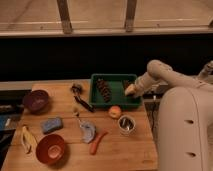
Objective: Wipe tray with eraser
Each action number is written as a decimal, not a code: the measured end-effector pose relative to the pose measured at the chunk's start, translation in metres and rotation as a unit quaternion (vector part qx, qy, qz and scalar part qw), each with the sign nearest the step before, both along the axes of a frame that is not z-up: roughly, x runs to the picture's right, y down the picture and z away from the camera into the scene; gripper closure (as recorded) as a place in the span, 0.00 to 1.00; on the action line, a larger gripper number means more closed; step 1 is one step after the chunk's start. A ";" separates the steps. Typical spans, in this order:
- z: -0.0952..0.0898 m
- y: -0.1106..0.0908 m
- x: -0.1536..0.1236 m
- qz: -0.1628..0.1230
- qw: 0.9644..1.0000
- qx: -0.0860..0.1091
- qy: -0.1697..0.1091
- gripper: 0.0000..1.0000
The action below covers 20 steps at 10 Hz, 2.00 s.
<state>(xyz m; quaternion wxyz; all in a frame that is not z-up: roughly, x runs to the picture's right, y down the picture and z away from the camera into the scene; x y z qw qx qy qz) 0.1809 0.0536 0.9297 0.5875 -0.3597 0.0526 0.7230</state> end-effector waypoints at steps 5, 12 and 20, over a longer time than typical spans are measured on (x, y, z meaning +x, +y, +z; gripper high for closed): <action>0.004 0.003 -0.009 -0.015 1.000 -0.003 -0.009 1.00; -0.008 -0.014 -0.044 -0.098 0.995 -0.004 0.020 1.00; 0.008 -0.018 -0.023 -0.114 0.990 -0.012 0.079 1.00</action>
